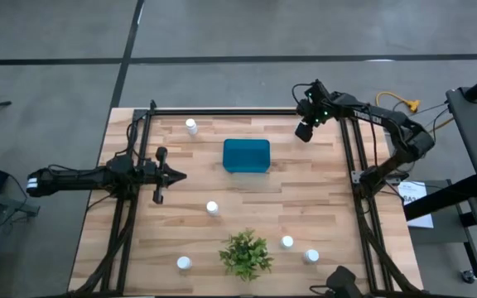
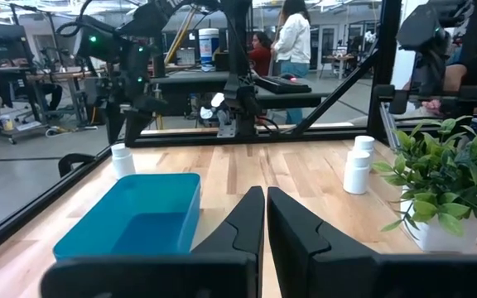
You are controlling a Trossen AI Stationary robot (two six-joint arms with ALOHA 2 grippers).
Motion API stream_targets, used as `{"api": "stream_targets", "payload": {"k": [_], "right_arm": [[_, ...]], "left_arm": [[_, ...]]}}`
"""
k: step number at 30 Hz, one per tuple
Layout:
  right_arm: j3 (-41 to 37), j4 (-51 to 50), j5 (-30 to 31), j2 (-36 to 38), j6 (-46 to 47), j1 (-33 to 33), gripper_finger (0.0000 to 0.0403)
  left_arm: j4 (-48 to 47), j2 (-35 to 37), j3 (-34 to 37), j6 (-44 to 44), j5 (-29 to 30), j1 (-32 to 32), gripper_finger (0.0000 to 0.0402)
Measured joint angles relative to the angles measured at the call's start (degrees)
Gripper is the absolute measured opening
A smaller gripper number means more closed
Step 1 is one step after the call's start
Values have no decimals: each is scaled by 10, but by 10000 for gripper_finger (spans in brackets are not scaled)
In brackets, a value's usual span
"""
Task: Pick and place pill bottles into a basket
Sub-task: Put the white pill bottle into the blue bin
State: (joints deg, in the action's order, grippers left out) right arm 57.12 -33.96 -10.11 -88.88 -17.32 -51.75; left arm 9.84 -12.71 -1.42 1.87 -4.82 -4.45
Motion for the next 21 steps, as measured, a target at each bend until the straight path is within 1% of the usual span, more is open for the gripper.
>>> {"api": "stream_targets", "payload": {"k": [5, 13, 21], "right_arm": [[3, -2, 0, -12, 0, -6, 231], [10, -21, 10, -8, -1, -8, 230], [52, -44, 11, -4, -2, -7, 230]], "left_arm": [[0, 0, 0, 0, -1, 0, 2], [0, 0, 0, 0, 0, 0, 2], [0, 0, 0, 0, 0, 0, 2]]}}
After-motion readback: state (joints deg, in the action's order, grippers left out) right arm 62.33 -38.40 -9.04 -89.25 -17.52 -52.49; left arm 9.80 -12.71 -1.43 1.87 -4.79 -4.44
